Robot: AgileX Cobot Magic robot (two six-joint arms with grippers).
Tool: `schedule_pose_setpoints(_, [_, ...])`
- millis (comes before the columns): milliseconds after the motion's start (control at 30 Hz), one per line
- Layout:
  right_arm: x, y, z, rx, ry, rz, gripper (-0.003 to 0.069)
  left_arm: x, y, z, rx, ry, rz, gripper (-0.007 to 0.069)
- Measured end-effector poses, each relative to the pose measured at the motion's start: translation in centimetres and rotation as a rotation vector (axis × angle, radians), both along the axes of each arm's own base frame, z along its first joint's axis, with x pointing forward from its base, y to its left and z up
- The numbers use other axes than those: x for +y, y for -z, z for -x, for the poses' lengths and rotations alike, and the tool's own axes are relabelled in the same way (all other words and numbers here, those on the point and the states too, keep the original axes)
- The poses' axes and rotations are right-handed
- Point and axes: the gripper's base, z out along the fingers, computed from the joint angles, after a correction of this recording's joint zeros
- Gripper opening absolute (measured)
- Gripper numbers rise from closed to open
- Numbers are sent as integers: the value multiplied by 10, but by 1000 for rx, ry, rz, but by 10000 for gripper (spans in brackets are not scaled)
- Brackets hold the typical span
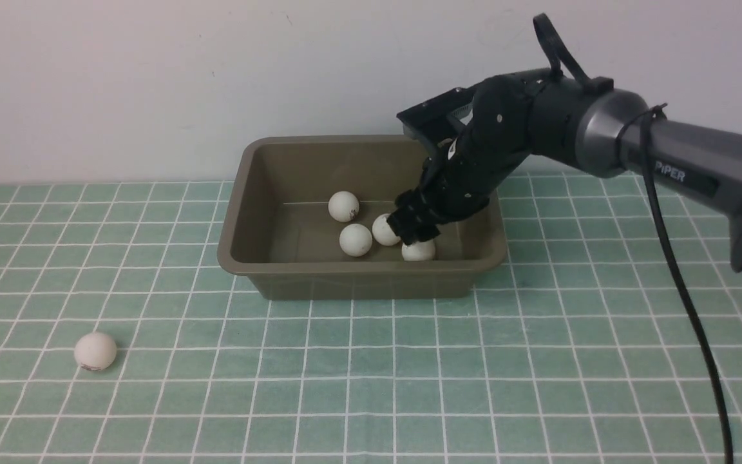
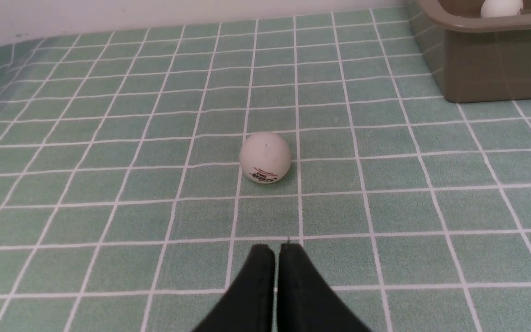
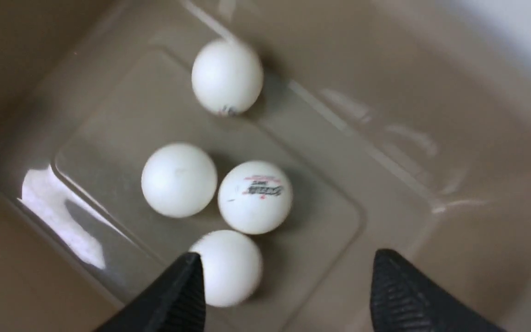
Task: Put the table tennis balls in the box on the green coffee tablecloth.
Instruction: 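Release the ping pong ball into the bin and lift the gripper away, then reach for and grasp a ping pong ball on the table beside the basket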
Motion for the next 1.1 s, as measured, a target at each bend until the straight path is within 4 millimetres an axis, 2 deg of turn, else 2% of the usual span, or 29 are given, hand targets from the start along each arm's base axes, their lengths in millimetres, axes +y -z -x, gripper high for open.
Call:
schedule_pose_setpoints(67, [-5,-22,1,-27,-3,33,424,0,0,0,0,0,0,-4])
schedule_pose_setpoints(167, [-27,-64,7,-68,37,75,367,0,0,0,0,0,0,-4])
schedule_pose_setpoints(233, [-46,-86,10,-95,81,65,318,0,0,0,0,0,0,-4])
schedule_pose_setpoints(367, [-101,-136,21,-174,190,21,179,0,0,0,0,0,0,-4])
schedule_pose_setpoints(500, [-140,-187,48,-267,225,-40,59,0,0,0,0,0,0,-4])
schedule_pose_setpoints(567, [-159,-222,76,-346,227,-80,5,0,0,0,0,0,0,-4])
schedule_pose_setpoints(667, [-178,-262,116,-447,240,-125,-11,0,0,0,0,0,0,-4])
schedule_pose_setpoints(833, [-193,-317,195,-629,247,-163,-12,0,0,0,0,0,0,-4])
schedule_pose_setpoints(867, [-196,-328,219,-670,245,-174,-12,0,0,0,0,0,0,-4])
schedule_pose_setpoints(967, [-202,-339,267,-729,248,-181,-12,0,0,0,0,0,0,-4])
schedule_pose_setpoints(1000, [-205,-338,290,-742,253,-176,-12,0,0,0,0,0,0,-4])
schedule_pose_setpoints(1100, [-211,-322,327,-766,270,-177,-12,0,0,0,0,0,0,-4])
